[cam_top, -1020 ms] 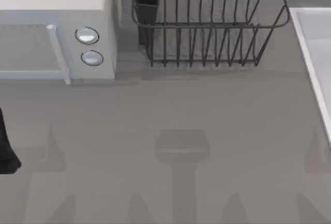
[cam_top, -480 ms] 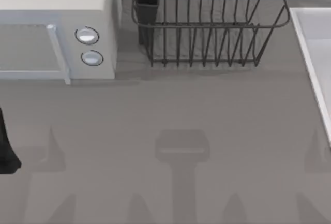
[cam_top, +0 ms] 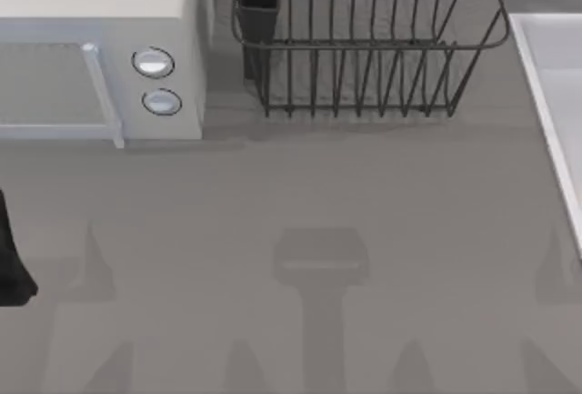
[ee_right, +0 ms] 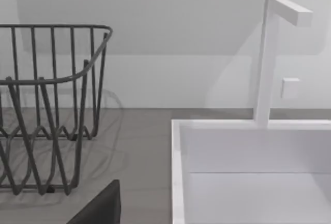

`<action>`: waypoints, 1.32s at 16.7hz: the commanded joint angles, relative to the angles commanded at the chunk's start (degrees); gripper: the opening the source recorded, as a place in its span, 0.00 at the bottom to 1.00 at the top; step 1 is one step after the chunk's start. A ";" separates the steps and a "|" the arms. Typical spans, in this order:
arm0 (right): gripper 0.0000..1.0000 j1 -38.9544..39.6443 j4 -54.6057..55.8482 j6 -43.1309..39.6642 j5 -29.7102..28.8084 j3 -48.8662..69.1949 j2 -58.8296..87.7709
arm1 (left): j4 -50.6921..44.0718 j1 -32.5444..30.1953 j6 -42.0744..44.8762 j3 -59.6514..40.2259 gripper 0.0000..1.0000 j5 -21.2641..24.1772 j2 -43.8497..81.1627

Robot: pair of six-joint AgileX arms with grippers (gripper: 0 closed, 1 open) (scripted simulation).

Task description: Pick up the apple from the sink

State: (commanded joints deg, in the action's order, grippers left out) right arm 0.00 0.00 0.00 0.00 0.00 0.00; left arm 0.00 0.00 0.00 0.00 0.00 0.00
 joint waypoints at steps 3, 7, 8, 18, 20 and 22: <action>1.00 0.00 0.00 0.00 0.00 0.00 0.00 | 0.00 0.00 0.00 0.00 1.00 0.00 0.00; 1.00 -0.47 -1.68 -0.47 0.00 2.70 3.31 | 0.00 0.00 0.00 0.00 1.00 0.00 0.00; 1.00 -0.79 -2.80 -0.79 0.01 4.50 5.51 | 0.00 0.00 0.00 0.00 1.00 0.00 0.00; 1.00 -7.23 -25.23 -6.99 -0.01 40.41 49.51 | 0.00 0.00 0.00 0.00 1.00 0.00 0.00; 1.00 -8.93 -31.08 -8.60 -0.03 49.78 60.97 | 0.00 0.00 0.00 0.00 1.00 0.00 0.00; 1.00 -10.65 -36.99 -10.22 -0.05 59.26 72.56 | 0.00 0.00 0.00 0.00 1.00 0.00 0.00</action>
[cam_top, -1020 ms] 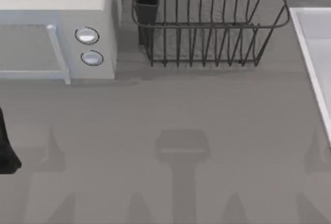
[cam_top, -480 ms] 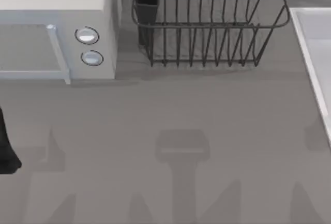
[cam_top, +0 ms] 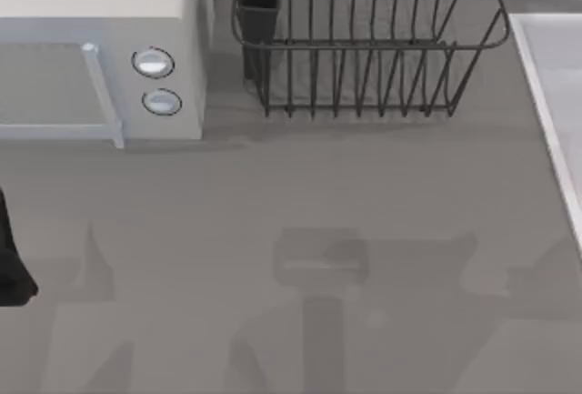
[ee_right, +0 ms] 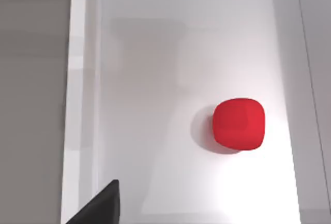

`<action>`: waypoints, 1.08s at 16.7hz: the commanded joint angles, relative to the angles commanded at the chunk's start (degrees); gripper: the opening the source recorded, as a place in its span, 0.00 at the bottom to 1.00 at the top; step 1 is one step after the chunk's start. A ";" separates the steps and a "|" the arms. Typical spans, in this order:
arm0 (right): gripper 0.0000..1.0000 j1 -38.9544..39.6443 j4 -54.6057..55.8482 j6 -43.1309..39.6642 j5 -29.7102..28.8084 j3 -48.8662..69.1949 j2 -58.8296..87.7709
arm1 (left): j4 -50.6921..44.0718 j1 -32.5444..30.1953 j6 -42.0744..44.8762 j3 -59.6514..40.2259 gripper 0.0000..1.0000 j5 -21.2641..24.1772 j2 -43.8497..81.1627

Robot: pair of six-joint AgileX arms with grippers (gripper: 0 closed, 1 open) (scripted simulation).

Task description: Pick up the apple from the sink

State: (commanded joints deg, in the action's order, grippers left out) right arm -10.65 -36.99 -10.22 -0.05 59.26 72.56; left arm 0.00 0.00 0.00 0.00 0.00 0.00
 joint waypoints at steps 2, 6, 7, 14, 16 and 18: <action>1.00 -1.69 -5.81 -1.59 -0.02 9.32 11.39 | 0.00 0.00 0.00 0.00 1.00 0.00 0.00; 1.00 -4.82 -16.40 -4.46 -0.08 26.32 32.21 | 0.00 0.00 0.00 0.00 1.00 0.00 0.00; 1.00 -5.51 -18.72 -5.08 -0.09 30.05 36.78 | 0.00 0.00 0.00 0.00 1.00 0.00 0.00; 1.00 -8.50 -28.76 -7.78 -0.16 46.17 56.63 | 0.00 0.00 0.00 0.00 1.00 0.00 0.00; 1.00 -8.60 -29.11 -7.87 -0.16 46.74 57.34 | 0.00 0.00 0.00 0.00 1.00 0.00 0.00; 1.00 -8.60 -29.11 -7.87 -0.16 46.74 57.34 | 0.00 0.00 0.00 0.00 1.00 0.00 0.00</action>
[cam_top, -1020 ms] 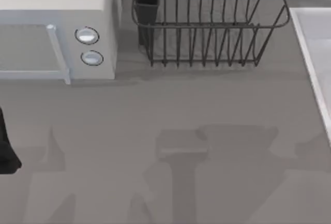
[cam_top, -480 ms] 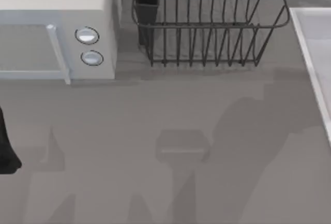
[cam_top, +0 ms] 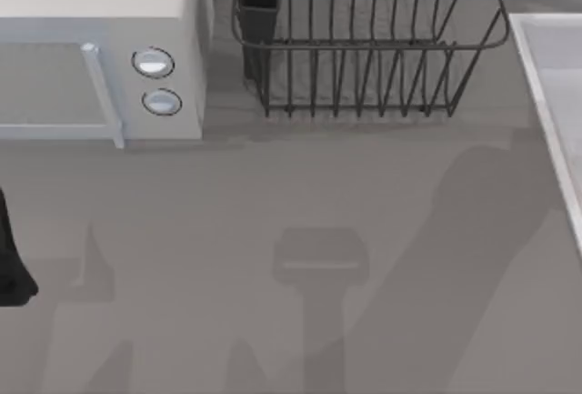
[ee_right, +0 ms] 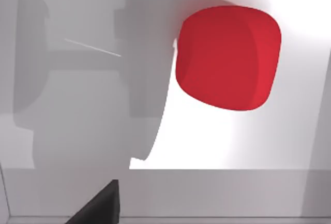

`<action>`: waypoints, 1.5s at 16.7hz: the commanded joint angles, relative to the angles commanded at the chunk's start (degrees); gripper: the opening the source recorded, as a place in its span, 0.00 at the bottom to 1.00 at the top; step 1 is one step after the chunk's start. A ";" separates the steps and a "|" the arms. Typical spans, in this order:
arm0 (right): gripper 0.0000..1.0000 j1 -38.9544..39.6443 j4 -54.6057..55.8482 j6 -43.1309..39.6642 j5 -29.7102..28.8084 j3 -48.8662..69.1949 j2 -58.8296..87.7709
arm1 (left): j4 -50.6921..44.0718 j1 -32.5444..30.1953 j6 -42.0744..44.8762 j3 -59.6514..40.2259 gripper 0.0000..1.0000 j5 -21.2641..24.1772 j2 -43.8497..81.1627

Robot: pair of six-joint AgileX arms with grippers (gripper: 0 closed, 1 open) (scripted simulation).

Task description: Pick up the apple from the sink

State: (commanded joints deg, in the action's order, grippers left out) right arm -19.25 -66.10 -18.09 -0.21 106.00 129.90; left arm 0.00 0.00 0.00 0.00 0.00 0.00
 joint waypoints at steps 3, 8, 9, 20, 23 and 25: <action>1.00 0.32 0.27 0.05 -0.01 -0.24 0.02 | 0.00 0.00 0.00 0.00 1.00 0.00 0.00; 1.00 0.22 9.19 0.11 -0.06 -4.24 5.10 | 0.00 0.00 0.00 0.00 1.00 0.00 0.00; 1.00 0.20 12.18 0.12 -0.08 -5.43 6.59 | 0.00 0.00 0.00 0.00 1.00 0.00 0.00; 0.92 0.07 25.97 0.23 -0.17 -11.66 14.31 | 0.00 0.00 0.00 0.00 1.00 0.00 0.00; 0.70 0.07 25.97 0.23 -0.17 -11.66 14.31 | 0.00 0.00 0.00 0.00 1.00 0.00 0.00; 0.55 0.07 25.97 0.23 -0.17 -11.66 14.31 | 0.00 0.00 0.00 0.00 1.00 0.00 0.00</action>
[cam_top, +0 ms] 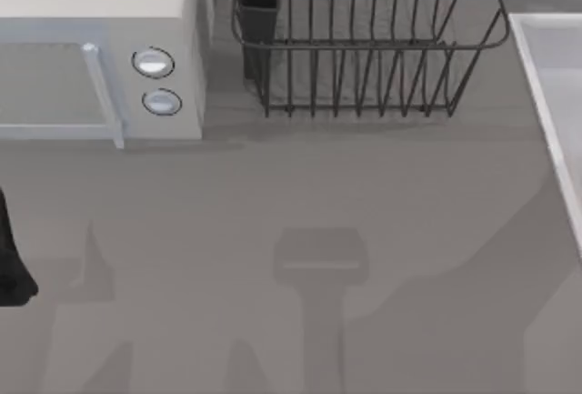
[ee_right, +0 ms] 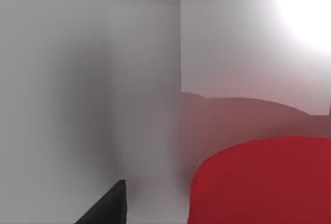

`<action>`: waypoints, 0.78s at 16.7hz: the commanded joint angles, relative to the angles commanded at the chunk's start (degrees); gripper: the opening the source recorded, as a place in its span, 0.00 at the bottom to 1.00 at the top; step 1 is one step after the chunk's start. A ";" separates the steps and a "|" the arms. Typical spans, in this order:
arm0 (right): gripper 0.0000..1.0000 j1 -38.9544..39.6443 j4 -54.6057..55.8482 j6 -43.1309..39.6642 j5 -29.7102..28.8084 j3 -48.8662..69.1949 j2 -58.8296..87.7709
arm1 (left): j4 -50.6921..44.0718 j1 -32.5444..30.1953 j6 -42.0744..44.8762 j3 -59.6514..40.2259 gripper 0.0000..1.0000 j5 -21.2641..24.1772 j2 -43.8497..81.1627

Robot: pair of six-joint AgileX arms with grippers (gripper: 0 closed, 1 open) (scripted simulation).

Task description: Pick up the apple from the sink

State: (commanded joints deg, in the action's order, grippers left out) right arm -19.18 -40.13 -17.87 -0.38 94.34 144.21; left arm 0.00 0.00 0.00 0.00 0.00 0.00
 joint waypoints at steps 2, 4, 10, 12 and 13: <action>0.40 0.00 0.00 0.00 0.00 0.00 0.00 | 0.00 0.00 0.00 0.00 1.00 0.00 0.00; 0.25 0.00 0.00 0.00 0.00 0.00 0.00 | 0.00 0.00 0.00 0.00 1.00 0.00 0.00; 0.00 0.00 0.00 0.00 0.00 0.00 0.00 | 0.00 0.00 0.00 0.00 1.00 0.00 0.00; 0.00 0.00 0.00 0.00 0.00 0.00 0.00 | 0.00 0.00 0.00 0.00 1.00 0.00 0.00; 0.00 0.00 0.00 0.00 0.00 0.00 0.00 | 0.00 0.00 0.00 0.00 1.00 0.00 0.00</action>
State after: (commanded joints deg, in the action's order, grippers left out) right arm -19.18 -40.13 -17.87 -0.38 94.34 144.21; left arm 0.00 0.00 0.00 0.00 0.00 0.00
